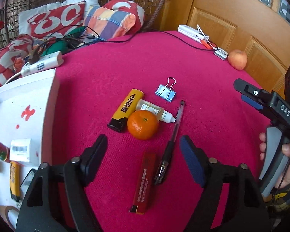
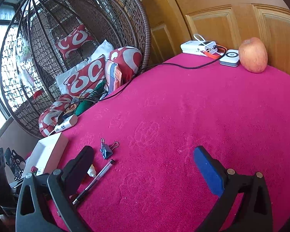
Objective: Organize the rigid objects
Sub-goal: 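Open both tools in the tray and move them back toward the orange and clip, then grasp the orange with the left tool while the right tool grasps the blue binder clip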
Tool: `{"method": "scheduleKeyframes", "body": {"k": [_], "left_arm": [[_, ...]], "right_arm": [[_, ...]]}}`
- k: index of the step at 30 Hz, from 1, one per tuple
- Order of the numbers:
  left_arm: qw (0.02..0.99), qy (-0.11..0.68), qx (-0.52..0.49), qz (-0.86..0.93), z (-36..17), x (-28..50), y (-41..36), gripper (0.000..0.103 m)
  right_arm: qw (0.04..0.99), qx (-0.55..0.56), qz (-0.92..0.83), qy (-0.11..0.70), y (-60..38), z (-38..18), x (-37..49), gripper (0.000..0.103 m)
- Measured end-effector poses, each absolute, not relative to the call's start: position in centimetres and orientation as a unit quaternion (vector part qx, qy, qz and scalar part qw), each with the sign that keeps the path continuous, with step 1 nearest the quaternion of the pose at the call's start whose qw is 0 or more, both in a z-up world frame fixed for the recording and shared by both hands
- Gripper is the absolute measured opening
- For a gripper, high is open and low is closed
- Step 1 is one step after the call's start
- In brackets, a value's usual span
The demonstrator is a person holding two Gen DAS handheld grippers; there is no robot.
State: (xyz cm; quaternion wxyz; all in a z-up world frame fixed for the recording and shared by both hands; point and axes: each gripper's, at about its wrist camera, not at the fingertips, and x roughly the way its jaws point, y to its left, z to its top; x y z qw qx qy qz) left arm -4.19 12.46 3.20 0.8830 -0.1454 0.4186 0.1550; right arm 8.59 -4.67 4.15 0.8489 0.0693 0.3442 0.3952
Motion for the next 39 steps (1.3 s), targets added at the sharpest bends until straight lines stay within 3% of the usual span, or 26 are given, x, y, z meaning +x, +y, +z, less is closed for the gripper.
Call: {"method": "scheduleKeyframes", "body": {"k": [2,6,8,14,22,24,26,32,34,35,39], "left_arm": [[0.877,0.433,-0.138,0.155,2.2,-3.0,12.6,0.057],[0.874,0.445,-0.120,0.154,1.3,-1.6,12.4,0.055],[0.875,0.444,-0.108,0.160,1.1,-1.3,12.4,0.041],[0.881,0.432,-0.101,0.161,1.0,-1.5,12.6,0.040],[0.891,0.398,-0.134,0.175,2.3,-4.5,13.0,0.040],[0.894,0.386,-0.144,0.178,3.2,-5.8,13.0,0.040],[0.897,0.374,-0.150,0.181,4.0,-6.9,13.0,0.040],[0.899,0.358,-0.165,0.191,4.9,-8.6,13.4,0.040],[0.900,0.353,-0.172,0.190,5.0,-8.7,13.4,0.040],[0.901,0.351,-0.173,0.190,5.0,-8.9,13.3,0.040],[0.906,0.339,-0.168,0.190,5.7,-9.3,12.8,0.040]], "right_arm": [[0.848,0.075,0.391,0.348,-4.9,4.0,8.9,0.103],[0.849,0.080,0.386,0.352,-5.5,3.8,9.3,0.103],[0.848,0.079,0.383,0.356,-5.6,3.6,9.5,0.103],[0.826,0.040,0.420,0.374,-2.8,3.9,9.4,0.103],[0.788,-0.133,0.488,0.350,5.5,3.5,7.6,0.103],[0.782,-0.157,0.490,0.353,7.2,2.9,7.7,0.096],[0.777,-0.180,0.478,0.368,8.7,1.9,8.1,0.075],[0.770,-0.229,0.484,0.347,9.7,1.2,7.2,0.055],[0.767,-0.239,0.491,0.336,9.6,1.3,6.7,0.039],[0.763,-0.240,0.499,0.334,9.5,1.4,6.5,0.021],[0.770,-0.223,0.503,0.323,8.6,2.4,6.4,0.020]]}}
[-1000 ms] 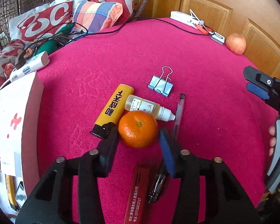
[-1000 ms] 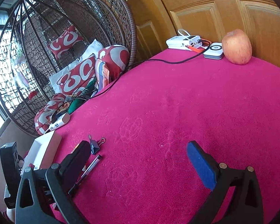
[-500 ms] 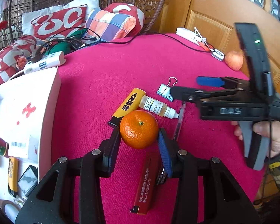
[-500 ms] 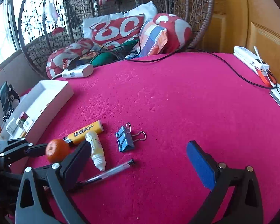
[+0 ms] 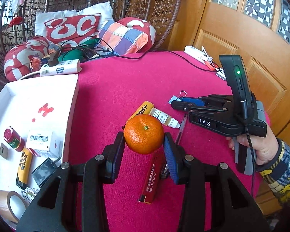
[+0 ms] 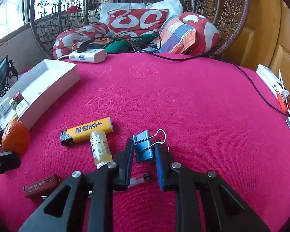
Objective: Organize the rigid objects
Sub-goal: 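Grasp the orange with the left tool while the right tool grasps the blue binder clip, then carry the orange into the tray with the left tool while the right tool releases the clip there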
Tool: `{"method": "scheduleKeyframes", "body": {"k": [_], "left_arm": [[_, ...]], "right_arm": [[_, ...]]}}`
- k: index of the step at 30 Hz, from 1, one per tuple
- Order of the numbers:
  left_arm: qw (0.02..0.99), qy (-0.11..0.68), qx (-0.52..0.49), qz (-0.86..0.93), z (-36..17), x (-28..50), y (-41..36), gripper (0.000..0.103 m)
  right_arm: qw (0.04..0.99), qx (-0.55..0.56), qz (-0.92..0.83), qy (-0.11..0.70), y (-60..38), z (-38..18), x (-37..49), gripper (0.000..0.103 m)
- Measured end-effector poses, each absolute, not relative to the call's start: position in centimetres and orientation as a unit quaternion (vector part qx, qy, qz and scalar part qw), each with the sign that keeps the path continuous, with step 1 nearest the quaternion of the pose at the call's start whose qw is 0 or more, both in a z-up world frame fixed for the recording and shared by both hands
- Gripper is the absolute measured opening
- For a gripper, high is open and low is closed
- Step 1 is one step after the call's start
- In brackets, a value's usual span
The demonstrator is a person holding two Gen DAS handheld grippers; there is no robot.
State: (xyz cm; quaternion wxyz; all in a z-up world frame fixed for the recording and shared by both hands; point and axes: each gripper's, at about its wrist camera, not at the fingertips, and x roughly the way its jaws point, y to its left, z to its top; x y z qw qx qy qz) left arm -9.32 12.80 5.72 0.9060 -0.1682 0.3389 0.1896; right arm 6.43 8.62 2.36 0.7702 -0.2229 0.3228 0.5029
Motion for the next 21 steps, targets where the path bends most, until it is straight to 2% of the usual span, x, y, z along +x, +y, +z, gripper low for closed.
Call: {"method": "scheduleKeyframes", "body": {"k": [9,21], "left_arm": [[0.917,0.305,-0.167,0.196,7.9,-10.6,12.5,0.040],[0.925,0.266,-0.168,0.215,10.1,-13.9,12.7,0.040]], "right_arm": [[0.781,-0.139,0.538,0.286,5.6,7.5,4.7,0.020],[0.762,-0.136,0.586,0.241,6.1,11.3,-0.3,0.020]]}}
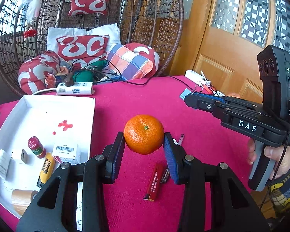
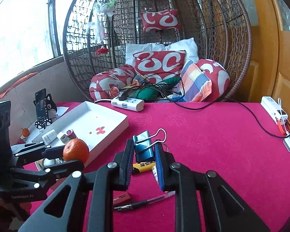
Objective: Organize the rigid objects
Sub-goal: 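Carry the orange into the tray with the left tool while the right tool releases the clip there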
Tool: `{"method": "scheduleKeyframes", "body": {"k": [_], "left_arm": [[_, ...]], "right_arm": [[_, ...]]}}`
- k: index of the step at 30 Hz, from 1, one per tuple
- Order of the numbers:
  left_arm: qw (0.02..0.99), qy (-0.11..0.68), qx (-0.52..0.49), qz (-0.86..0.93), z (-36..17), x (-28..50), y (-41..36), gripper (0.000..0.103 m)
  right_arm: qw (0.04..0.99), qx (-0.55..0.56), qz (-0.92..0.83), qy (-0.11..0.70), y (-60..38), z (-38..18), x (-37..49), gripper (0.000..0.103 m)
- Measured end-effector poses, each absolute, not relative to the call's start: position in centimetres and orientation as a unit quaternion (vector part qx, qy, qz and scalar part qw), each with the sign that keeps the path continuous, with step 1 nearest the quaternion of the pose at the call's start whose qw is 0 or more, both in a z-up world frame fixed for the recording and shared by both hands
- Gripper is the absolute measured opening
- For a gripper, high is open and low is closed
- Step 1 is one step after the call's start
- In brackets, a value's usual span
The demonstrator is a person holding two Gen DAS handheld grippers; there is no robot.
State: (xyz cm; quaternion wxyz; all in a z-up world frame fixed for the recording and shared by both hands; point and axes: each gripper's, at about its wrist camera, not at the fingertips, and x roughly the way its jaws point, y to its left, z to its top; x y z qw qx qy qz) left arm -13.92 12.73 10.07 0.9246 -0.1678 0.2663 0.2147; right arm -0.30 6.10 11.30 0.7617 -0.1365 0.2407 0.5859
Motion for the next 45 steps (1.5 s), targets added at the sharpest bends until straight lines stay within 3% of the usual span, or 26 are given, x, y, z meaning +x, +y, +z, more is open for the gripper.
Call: {"method": "scheduleKeyframes", "body": {"k": [26,35,45], "left_arm": [[0.898,0.199,-0.219,0.327,11.1,-24.6,19.0,0.040],[0.863,0.187,-0.247,0.399,9.3,-29.9,22.7,0.040],[0.835,0.229,-0.256,0.431,6.3,-29.9,24.8,0.040]], "right_arm": [[0.704,-0.187,0.655,0.201,13.9,13.1,-8.9,0.020],[0.677,-0.212,0.669,0.222,17.8,10.7,-11.7,0.020],[0.667,-0.244,0.662,0.240,22.6,7.0,-13.4,0.020]]}}
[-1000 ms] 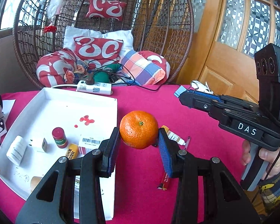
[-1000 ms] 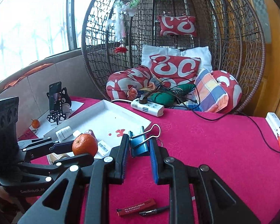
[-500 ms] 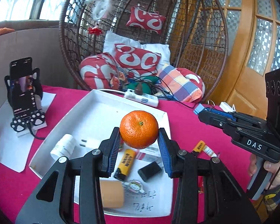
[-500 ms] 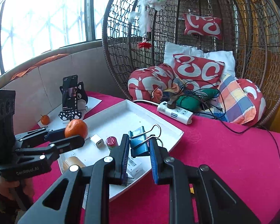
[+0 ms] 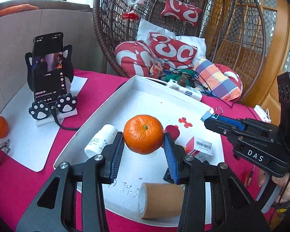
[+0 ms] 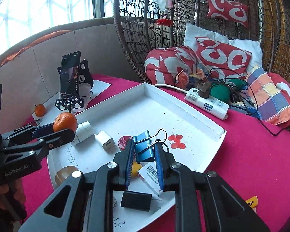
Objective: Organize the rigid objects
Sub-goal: 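Carry the orange into the tray with the left tool while the right tool releases the clip there, then move both open tools back from the tray toward the red lighter and dropper bottle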
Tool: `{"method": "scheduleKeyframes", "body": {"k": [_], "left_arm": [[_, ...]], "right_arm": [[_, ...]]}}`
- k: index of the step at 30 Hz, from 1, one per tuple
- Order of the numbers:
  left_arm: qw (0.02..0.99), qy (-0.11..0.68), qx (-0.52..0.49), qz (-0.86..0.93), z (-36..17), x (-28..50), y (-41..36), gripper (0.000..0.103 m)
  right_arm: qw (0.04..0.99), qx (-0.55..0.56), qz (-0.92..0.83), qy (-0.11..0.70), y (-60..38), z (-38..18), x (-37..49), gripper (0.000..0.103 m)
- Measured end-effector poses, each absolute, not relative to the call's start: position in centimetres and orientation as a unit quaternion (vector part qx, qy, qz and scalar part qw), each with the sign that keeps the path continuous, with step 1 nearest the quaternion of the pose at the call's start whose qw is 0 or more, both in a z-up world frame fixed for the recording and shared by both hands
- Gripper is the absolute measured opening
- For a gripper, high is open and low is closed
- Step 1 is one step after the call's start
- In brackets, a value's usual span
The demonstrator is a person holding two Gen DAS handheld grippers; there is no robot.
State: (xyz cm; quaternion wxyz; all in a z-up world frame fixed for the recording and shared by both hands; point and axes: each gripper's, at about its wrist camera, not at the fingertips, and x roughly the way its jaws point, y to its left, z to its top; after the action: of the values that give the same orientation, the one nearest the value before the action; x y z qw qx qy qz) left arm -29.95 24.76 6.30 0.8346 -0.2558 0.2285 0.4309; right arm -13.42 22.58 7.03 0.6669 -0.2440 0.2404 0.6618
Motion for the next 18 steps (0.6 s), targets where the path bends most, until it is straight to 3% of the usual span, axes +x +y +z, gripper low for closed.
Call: {"method": "scheduleKeyframes", "body": {"k": [3,4,5,6,7,8,10,14,18], "left_arm": [[0.833,0.230,-0.253,0.435,6.0,-29.8,24.7,0.055],[0.832,0.228,-0.252,0.438,6.0,-29.8,24.7,0.070],[0.832,0.226,-0.251,0.441,6.1,-29.8,24.6,0.084],[0.832,0.223,-0.249,0.444,6.2,-29.8,24.6,0.087],[0.832,0.221,-0.246,0.446,6.3,-29.8,24.5,0.088],[0.831,0.220,-0.245,0.449,6.4,-29.9,24.5,0.091],[0.829,0.215,-0.244,0.455,6.5,-30.0,24.4,0.103],[0.828,0.203,-0.246,0.461,7.0,-30.2,24.0,0.103],[0.832,0.194,-0.238,0.462,7.7,-30.1,23.4,0.103]], "right_arm": [[0.671,-0.238,0.660,0.239,23.2,6.6,-13.5,0.021],[0.673,-0.236,0.658,0.240,23.3,6.5,-13.5,0.023],[0.676,-0.235,0.656,0.239,23.3,6.4,-13.5,0.034],[0.681,-0.235,0.653,0.236,23.2,6.4,-13.5,0.045],[0.684,-0.232,0.651,0.232,23.0,6.4,-13.4,0.074],[0.689,-0.227,0.650,0.228,22.6,6.5,-13.4,0.092],[0.698,-0.217,0.647,0.218,21.8,7.0,-13.2,0.095],[0.713,-0.195,0.638,0.215,20.2,8.0,-12.5,0.103],[0.715,-0.159,0.644,0.219,18.0,9.2,-11.4,0.103]]}}
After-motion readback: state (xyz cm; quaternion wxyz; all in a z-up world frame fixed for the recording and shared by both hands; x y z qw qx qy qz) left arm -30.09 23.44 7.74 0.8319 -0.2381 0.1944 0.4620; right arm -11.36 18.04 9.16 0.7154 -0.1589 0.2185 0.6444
